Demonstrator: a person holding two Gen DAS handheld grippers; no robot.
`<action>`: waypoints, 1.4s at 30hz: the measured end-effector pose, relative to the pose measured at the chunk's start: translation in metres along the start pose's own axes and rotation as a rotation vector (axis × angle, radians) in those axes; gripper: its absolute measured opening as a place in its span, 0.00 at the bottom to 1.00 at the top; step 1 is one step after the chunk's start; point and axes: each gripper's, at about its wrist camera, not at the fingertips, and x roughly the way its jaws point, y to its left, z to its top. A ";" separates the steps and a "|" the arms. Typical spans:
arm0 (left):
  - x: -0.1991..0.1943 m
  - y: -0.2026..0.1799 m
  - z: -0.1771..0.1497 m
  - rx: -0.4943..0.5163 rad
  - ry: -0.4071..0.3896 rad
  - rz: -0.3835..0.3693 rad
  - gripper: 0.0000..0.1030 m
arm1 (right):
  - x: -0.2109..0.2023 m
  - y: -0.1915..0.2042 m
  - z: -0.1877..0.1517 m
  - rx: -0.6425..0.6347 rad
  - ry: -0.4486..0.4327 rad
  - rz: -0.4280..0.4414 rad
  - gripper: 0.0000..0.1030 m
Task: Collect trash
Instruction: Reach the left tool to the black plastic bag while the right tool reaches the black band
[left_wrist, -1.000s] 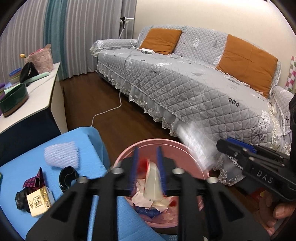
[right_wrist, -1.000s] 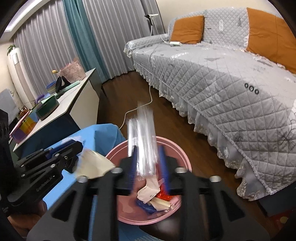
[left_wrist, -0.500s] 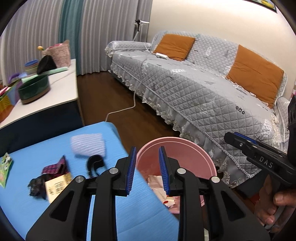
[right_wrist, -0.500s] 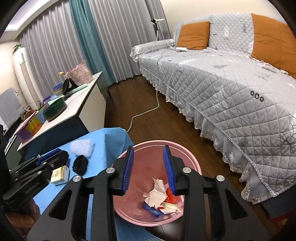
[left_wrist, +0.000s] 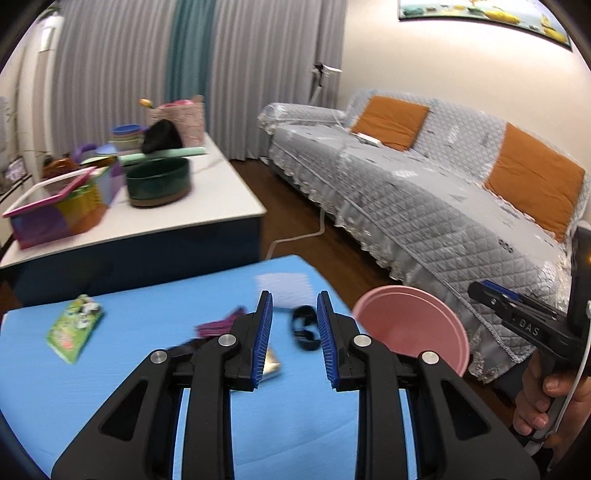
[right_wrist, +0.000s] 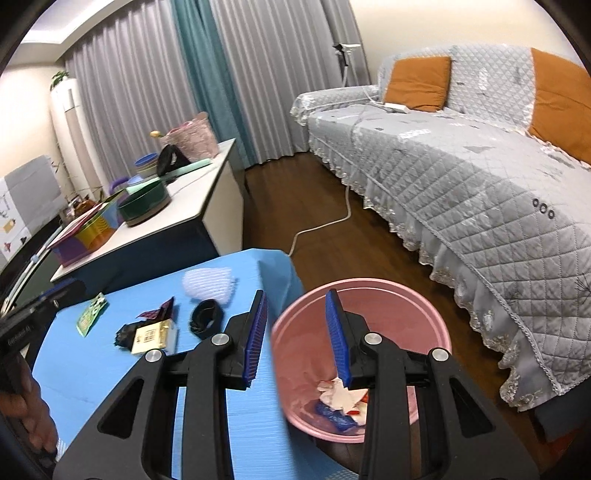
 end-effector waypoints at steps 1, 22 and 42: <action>-0.003 0.010 0.000 -0.014 -0.006 0.012 0.24 | 0.001 0.006 -0.001 -0.009 0.000 0.005 0.33; 0.030 0.125 -0.065 -0.278 0.077 0.158 0.24 | 0.080 0.098 -0.027 -0.162 0.113 0.060 0.33; 0.083 0.122 -0.080 -0.274 0.173 0.135 0.46 | 0.139 0.109 -0.039 -0.157 0.213 0.051 0.50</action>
